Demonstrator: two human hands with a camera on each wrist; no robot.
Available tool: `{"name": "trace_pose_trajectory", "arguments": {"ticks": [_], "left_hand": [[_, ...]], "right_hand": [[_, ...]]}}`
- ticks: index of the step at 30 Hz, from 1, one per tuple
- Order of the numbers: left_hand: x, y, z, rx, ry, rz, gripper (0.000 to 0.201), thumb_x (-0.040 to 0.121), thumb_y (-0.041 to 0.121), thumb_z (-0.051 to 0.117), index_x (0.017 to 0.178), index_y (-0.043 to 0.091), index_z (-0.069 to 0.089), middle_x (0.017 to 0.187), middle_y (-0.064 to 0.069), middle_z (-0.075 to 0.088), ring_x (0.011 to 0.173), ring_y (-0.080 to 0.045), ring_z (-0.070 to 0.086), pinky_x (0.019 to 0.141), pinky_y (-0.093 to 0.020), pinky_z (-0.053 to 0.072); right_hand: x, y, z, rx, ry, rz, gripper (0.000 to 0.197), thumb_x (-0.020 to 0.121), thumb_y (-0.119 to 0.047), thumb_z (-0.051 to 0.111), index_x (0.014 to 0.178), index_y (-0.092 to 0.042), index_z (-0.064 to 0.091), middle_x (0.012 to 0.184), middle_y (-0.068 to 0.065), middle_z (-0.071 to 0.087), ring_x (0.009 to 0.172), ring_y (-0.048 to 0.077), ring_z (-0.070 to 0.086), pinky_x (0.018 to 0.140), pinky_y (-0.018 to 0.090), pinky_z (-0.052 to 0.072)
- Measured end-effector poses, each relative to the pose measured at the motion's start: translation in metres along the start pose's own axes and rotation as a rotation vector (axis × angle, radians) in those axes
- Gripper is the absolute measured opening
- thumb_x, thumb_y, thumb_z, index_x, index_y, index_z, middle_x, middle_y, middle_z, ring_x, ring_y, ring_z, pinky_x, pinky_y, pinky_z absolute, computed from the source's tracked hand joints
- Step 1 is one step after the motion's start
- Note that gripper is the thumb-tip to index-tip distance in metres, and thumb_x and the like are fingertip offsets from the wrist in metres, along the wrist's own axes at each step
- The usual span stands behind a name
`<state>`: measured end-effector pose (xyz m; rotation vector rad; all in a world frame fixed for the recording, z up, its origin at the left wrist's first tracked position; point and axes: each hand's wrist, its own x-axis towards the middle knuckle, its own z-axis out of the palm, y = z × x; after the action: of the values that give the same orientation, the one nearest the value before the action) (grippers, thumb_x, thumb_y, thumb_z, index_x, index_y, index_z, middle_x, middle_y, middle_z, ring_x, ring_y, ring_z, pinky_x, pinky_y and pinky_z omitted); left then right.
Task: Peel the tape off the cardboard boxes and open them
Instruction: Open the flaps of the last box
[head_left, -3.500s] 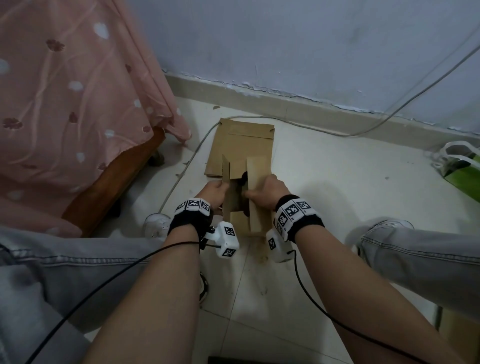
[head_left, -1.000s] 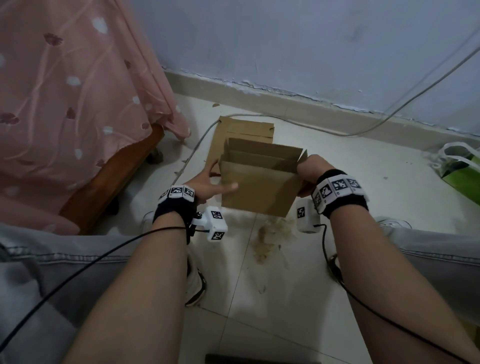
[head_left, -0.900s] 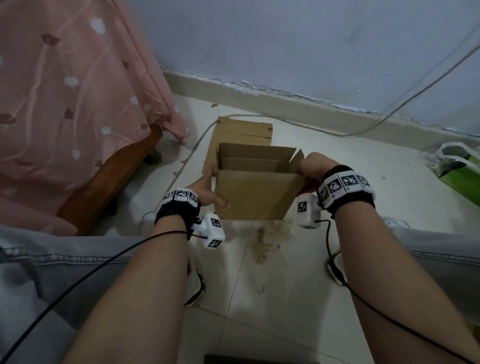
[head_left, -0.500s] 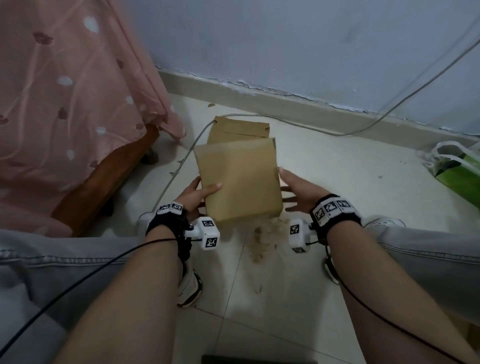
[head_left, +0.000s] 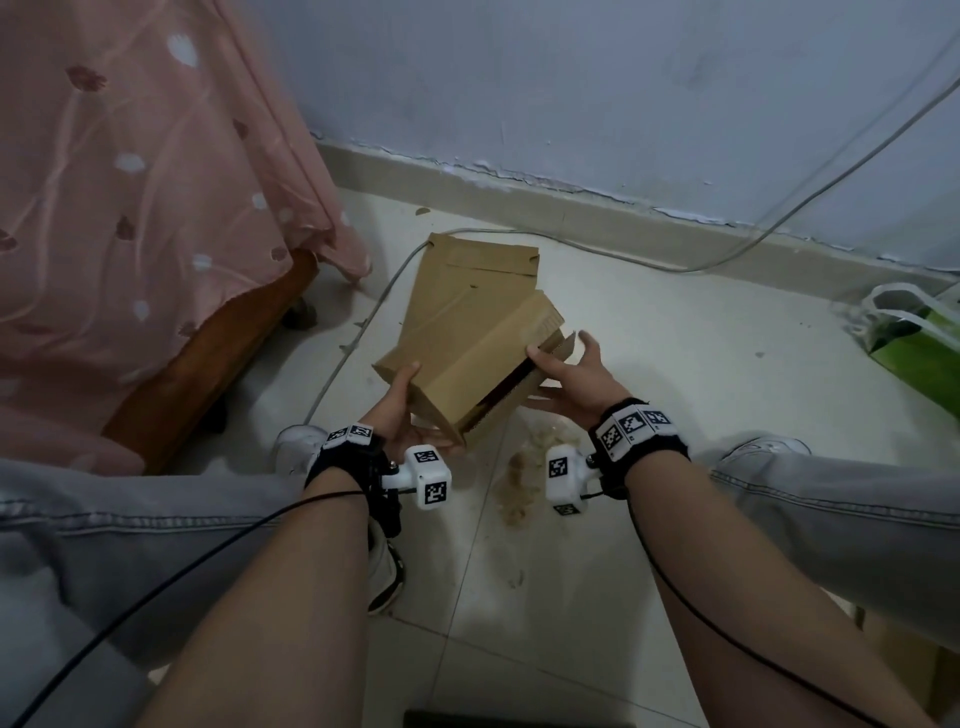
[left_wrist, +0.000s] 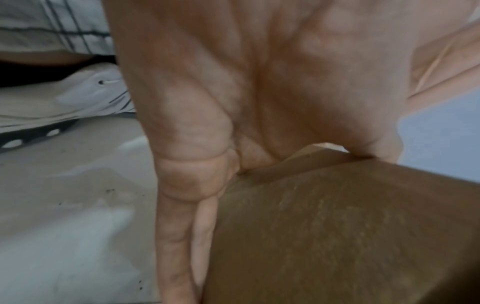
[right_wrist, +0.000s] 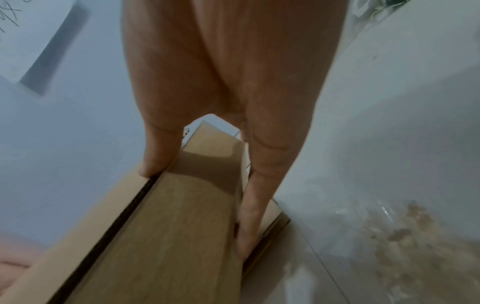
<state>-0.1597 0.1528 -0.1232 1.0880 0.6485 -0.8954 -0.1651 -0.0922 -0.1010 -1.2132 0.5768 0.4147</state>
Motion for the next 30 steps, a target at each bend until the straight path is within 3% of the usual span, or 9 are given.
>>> {"name": "trace_pose_trajectory", "arguments": {"ticks": [4,7,10,13,15,19,22,24,30], "left_hand": [[0.003,-0.009,-0.010,0.010,-0.026,-0.087,0.077,0.084,0.069,0.052,0.135,0.016,0.031,0.120,-0.039,0.057,0.102,-0.049,0.064,0.072,-0.054,0.058],[-0.001,-0.009,-0.011,0.340,0.053,-0.157,0.087,0.085,0.068,0.051,0.141,0.004,0.033,0.121,-0.035,0.060,0.108,-0.045,0.064,0.088,-0.052,0.055],[0.001,0.008,-0.002,0.714,0.263,0.081,0.093,0.074,0.066,0.066,0.150,0.023,0.032,0.148,-0.022,0.039,0.121,-0.042,0.054,0.101,-0.047,0.049],[-0.003,0.031,0.019,0.912,0.205,0.175,0.100,0.060,0.087,0.060,0.143,0.034,0.042,0.132,0.000,0.055,0.103,-0.027,0.063,0.086,-0.045,0.056],[-0.012,0.043,0.035,1.124,0.174,0.255,0.088,0.071,0.076,0.064,0.145,0.033,0.041,0.124,0.007,0.052,0.102,-0.020,0.058,0.079,-0.033,0.052],[-0.004,0.048,0.044,1.213,0.199,0.456,0.079,0.069,0.054,0.079,0.138,0.029,0.052,0.120,-0.001,0.065,0.102,-0.020,0.063,0.089,-0.037,0.054],[-0.001,0.040,0.037,1.044,0.207,0.442,0.050,0.070,0.049,0.070,0.117,0.032,0.066,0.112,-0.012,0.069,0.096,-0.030,0.068,0.084,-0.047,0.059],[-0.001,0.037,0.029,0.913,0.276,0.477,0.020,0.083,0.044,0.064,0.098,0.033,0.070,0.104,-0.012,0.071,0.088,-0.032,0.069,0.074,-0.050,0.061],[0.001,0.043,0.013,0.869,0.400,0.555,0.024,0.089,0.037,0.067,0.099,0.018,0.076,0.091,-0.012,0.074,0.087,-0.031,0.070,0.080,-0.044,0.059]], "right_hand": [[-0.004,-0.007,0.010,-0.094,-0.001,0.018,0.064,0.081,-0.020,0.079,0.132,-0.026,0.040,0.126,0.020,0.057,0.090,0.040,0.071,0.076,0.056,0.058],[-0.007,-0.028,0.011,-0.264,0.029,0.011,0.060,0.081,-0.012,0.077,0.128,-0.019,0.041,0.118,0.021,0.058,0.084,0.042,0.071,0.071,0.057,0.058],[-0.007,-0.044,0.010,-0.392,0.089,0.019,0.051,0.081,-0.002,0.069,0.124,-0.011,0.042,0.114,0.025,0.059,0.085,0.041,0.071,0.068,0.056,0.059],[-0.007,-0.054,0.012,-0.385,0.131,0.015,0.054,0.079,0.005,0.063,0.127,-0.007,0.039,0.114,0.026,0.059,0.083,0.039,0.071,0.067,0.053,0.060],[-0.007,-0.059,0.015,-0.363,0.135,0.012,0.058,0.074,0.007,0.061,0.127,-0.005,0.040,0.111,0.026,0.059,0.080,0.039,0.072,0.066,0.053,0.060],[0.011,-0.050,0.010,-0.467,0.144,0.048,0.080,0.042,0.000,0.072,0.119,0.004,0.049,0.120,0.024,0.056,0.089,0.041,0.068,0.065,0.048,0.061],[0.003,-0.042,0.013,-0.496,0.101,0.064,0.032,0.079,0.003,0.060,0.111,0.002,0.054,0.109,0.026,0.060,0.085,0.035,0.067,0.070,0.045,0.061],[-0.003,-0.039,0.012,-0.479,0.114,0.095,0.025,0.084,0.006,0.055,0.108,0.003,0.054,0.102,0.028,0.061,0.082,0.038,0.069,0.074,0.048,0.060],[-0.011,-0.048,0.005,-0.644,0.160,0.266,0.019,0.093,-0.007,0.058,0.101,0.010,0.056,0.094,0.030,0.068,0.087,0.042,0.071,0.085,0.051,0.057]]}}
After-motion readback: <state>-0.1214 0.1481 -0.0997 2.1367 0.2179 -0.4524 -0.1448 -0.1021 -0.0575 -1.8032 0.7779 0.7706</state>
